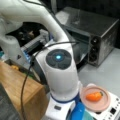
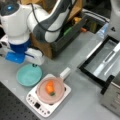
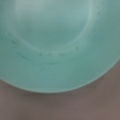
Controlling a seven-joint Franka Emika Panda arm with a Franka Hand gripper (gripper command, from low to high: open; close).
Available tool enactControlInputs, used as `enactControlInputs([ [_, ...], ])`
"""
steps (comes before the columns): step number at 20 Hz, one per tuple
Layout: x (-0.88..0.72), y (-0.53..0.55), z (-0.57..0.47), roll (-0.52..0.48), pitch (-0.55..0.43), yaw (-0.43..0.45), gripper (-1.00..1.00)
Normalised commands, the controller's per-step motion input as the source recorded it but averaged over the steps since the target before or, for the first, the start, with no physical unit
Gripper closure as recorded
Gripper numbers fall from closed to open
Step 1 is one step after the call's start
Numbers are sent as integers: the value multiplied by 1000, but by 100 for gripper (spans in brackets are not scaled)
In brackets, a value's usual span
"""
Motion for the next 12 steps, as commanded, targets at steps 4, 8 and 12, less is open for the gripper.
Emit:
enactControlInputs([
  [4,445,-379,4,458,174,-115,-100],
  [8,431,-296,13,346,197,-47,-100],
  [12,368,-213,22,320,180,-14,-100],
])
